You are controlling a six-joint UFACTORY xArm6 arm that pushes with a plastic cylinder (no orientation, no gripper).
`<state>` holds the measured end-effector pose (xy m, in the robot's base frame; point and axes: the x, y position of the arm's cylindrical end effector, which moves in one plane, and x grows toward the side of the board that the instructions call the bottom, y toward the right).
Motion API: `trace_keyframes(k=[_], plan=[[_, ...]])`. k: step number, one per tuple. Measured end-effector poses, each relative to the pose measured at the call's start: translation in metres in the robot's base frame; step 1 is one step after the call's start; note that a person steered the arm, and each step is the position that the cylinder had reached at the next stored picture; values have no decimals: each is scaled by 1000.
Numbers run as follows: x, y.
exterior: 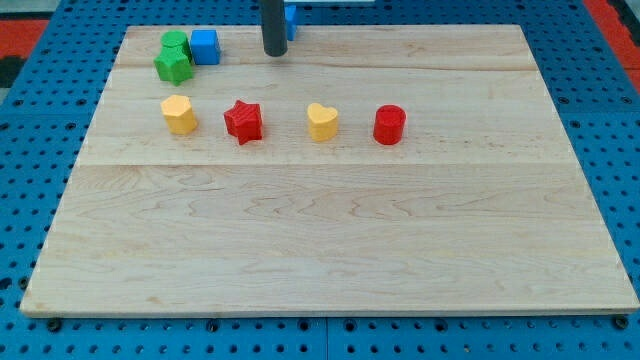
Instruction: Slide the green star towards top center
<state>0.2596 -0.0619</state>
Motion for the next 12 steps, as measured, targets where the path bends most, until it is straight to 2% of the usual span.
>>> trace_keyframes(k=[1,3,4,5,6,7,8,9,10,12], plan=[[33,-28],[64,-122],[46,-192],[8,-209],[5,-161],[18,-153],[19,-114],[39,-45],[43,-71],[62,-9]])
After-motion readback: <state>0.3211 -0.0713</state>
